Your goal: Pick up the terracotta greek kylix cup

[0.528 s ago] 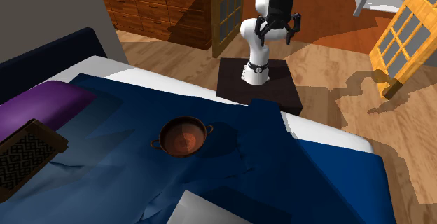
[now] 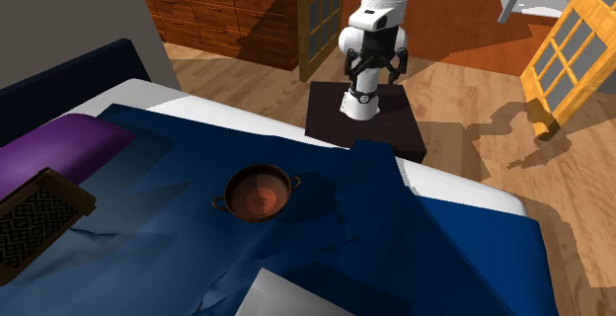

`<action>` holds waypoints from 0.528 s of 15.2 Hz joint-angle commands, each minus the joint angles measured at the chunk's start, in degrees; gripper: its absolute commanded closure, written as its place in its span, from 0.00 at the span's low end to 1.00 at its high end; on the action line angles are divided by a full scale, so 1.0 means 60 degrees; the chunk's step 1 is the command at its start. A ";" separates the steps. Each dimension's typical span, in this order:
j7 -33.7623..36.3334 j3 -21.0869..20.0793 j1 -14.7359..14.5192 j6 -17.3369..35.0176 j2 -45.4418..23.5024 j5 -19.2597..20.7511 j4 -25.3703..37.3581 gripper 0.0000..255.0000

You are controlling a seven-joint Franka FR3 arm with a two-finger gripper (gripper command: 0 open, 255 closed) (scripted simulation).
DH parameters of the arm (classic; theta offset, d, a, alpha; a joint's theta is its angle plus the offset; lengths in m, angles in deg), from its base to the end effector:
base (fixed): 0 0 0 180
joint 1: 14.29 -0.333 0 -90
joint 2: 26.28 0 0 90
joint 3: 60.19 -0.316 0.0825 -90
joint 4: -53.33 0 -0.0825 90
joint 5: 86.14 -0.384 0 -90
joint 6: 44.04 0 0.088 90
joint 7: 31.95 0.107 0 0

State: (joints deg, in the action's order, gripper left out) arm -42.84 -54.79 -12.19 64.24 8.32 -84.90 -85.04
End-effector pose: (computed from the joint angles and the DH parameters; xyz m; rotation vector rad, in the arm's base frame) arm 0.3738 -0.0550 0.5278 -3.1160 -0.1243 -0.1261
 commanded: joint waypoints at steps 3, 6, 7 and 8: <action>-0.0271 0.0299 0.0219 0.1151 -0.1044 0.0341 -0.0083 0.00; -0.0416 0.0495 0.0349 0.1945 -0.1956 0.0537 0.0056 0.00; -0.0462 0.0559 0.0392 0.2199 -0.2272 0.0594 0.0127 0.00; -0.0508 0.0624 0.0433 0.2446 -0.2594 0.0647 0.0210 0.00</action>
State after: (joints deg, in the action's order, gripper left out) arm -45.97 -51.19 -9.65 76.90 -4.74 -81.23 -84.37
